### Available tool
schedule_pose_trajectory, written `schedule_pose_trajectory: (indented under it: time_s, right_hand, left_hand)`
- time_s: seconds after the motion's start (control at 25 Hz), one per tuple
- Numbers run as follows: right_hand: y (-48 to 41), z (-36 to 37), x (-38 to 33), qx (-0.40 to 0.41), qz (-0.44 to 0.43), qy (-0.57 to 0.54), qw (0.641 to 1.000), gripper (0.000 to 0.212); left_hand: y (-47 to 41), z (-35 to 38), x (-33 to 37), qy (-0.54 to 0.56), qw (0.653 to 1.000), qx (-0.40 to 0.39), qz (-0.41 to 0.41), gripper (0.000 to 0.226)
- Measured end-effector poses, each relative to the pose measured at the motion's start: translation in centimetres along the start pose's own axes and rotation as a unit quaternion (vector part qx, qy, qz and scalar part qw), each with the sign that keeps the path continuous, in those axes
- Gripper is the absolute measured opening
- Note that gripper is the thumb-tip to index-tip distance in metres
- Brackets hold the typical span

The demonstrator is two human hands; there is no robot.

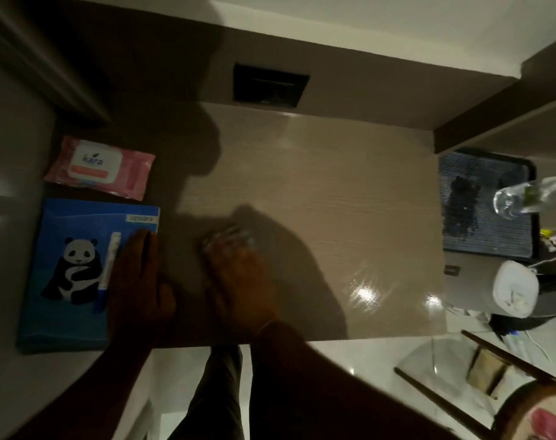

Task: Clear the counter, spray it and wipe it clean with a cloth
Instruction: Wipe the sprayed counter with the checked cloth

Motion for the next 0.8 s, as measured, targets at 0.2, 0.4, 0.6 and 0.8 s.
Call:
schedule_pose_trajectory:
  time_s: [0.2,0.4,0.6,0.8]
  right_hand:
    - [7.9,1.3,-0.1,-0.002,0.001,0.031,1.000,0.073]
    - [19.7,-8.8,15.5,0.146,0.343,0.066,0.926,0.072]
    - [18.9,-14.3,23.6,0.246,0.471,0.073,0.844,0.062]
    - [6.9,-14.0,24.3,0.223,0.413,0.080,0.879,0.065]
  left_hand:
    - [-0.6,1.3,-1.3,0.000,1.000,-0.013,0.000,0.077]
    - [-1.3,4.2,-4.7,-0.018,0.999,-0.003,0.049,0.080]
    - [-1.2,4.7,-5.4,-0.027,0.998,0.017,0.049,0.075]
    - [-0.4,1.1,-1.9,0.032,0.998,0.046,0.028,0.073]
Point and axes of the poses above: each hand's wrist, its own y-axis away from the middle knuckle, its own z-axis out of the palm, x = y × z, the point moved 6 cm from there along -y, towards the middle knuckle, and after that the axes turned 10 degrees about -z, right-handed, at the moved point
